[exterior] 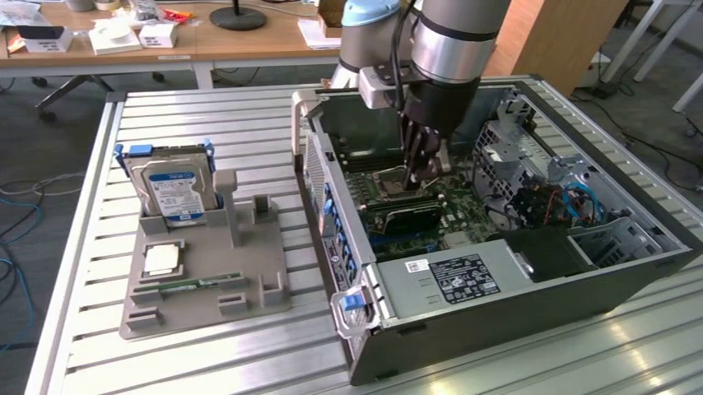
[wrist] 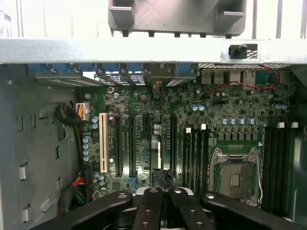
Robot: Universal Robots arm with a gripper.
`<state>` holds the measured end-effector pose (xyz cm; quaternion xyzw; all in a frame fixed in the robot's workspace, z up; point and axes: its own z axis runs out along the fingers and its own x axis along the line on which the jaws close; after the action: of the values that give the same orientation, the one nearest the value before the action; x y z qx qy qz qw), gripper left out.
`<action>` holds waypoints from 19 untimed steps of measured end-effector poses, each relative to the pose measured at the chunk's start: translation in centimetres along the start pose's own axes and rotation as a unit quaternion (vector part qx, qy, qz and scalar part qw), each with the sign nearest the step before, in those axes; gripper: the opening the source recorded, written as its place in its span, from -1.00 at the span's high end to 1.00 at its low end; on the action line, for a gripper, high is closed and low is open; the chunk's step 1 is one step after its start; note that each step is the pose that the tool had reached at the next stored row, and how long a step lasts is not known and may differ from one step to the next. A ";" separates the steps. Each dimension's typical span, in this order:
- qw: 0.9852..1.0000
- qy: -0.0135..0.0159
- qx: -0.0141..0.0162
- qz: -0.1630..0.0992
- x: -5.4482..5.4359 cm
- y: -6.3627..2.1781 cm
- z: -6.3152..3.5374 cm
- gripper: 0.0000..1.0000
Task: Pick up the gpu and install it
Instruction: 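Press down on the gpu until it lock into place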
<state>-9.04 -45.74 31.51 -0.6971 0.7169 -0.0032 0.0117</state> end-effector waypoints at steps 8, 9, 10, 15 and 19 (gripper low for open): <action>1.000 0.000 0.000 0.000 0.0 0.01 0.34 0.80; 1.000 0.000 0.000 0.000 0.0 0.02 0.49 0.80; 1.000 0.000 0.000 0.000 0.0 0.02 0.66 0.80; 1.000 0.000 0.000 0.000 0.0 0.10 1.04 0.80; 1.000 0.000 0.000 0.000 0.0 0.10 1.04 0.80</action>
<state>-9.12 -45.69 30.48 -0.6971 0.7169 -0.0032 0.0118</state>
